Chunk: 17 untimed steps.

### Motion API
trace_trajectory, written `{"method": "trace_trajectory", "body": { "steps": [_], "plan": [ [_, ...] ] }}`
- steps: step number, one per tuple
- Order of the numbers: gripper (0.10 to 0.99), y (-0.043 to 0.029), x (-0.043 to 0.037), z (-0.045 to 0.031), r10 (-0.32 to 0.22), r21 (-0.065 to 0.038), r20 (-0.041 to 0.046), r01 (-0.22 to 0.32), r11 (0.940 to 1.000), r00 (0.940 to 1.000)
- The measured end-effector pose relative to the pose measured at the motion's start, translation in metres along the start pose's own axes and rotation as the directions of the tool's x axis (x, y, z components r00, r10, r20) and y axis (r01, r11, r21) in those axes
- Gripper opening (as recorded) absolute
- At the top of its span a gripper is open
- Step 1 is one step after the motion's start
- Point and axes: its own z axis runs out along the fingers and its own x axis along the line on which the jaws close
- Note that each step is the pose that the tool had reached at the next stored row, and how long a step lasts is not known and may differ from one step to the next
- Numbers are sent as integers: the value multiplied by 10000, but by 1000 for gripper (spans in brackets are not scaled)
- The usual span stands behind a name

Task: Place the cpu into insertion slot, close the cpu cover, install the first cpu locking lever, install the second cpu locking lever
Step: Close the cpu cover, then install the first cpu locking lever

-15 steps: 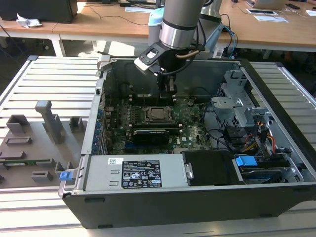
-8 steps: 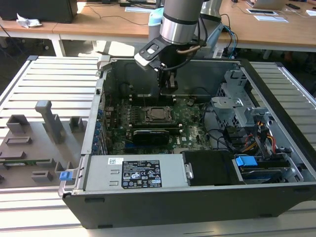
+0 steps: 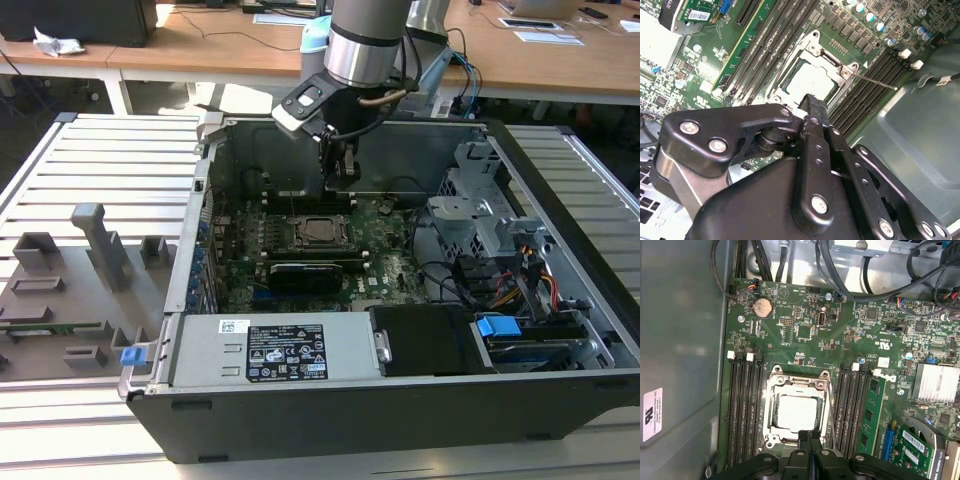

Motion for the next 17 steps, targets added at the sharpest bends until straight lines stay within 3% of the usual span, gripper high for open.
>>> {"method": "trace_trajectory", "body": {
  "steps": [10,13,17],
  "plan": [
    [106,-1,0,-7,-21,0,2,21,10000,10000],
    [106,-1,0,-7,-782,-7,81,782,9969,9969],
    [106,-1,0,-7,-1186,-7,123,1186,9929,9929]
  ]
}}
